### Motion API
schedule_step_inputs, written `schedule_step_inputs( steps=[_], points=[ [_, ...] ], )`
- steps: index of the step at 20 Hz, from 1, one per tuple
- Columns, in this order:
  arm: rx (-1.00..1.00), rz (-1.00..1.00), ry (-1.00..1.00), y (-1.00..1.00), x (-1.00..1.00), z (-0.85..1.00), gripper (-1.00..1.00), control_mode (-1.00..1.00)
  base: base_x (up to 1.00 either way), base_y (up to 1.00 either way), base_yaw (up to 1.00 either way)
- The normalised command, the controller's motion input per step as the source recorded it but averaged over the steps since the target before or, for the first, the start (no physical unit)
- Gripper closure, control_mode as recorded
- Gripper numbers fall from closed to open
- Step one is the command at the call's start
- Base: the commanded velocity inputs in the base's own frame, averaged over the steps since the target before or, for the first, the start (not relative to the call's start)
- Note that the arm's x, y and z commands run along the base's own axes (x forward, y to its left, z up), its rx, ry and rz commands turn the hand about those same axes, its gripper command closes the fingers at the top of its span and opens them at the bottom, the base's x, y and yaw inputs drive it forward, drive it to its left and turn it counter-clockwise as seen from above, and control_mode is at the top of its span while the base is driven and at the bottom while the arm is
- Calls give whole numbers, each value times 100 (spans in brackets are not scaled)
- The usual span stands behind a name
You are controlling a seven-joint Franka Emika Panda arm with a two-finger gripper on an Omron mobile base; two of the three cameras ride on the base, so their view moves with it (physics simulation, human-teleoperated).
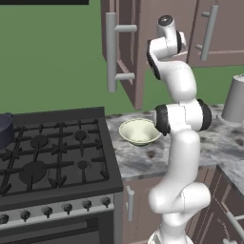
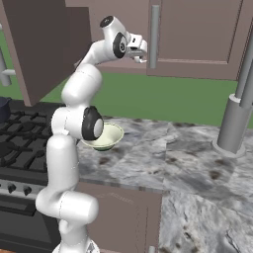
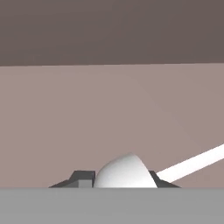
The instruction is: Open the cabinet and move the ladle to the pot. Then close the cabinet.
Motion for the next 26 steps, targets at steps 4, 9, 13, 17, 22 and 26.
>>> schedule_step_inputs(
  steps=[4, 9, 13, 17, 22, 26],
  points=[
    [0, 8, -11, 52, -13, -4, 100, -100, 0, 0, 0],
    [0, 13, -13, 68, -2, -4, 100, -100, 0, 0, 0],
    [0, 16, -14, 61, -27, 0, 100, -100, 0, 0, 0],
    [0, 6, -12, 14, -85, 0, 100, -100, 0, 0, 0],
    [0, 1, -11, -2, -100, 0, 100, -100, 0, 0, 0],
    [0, 10, -10, 0, -88, 0, 100, -100, 0, 0, 0]
  ],
)
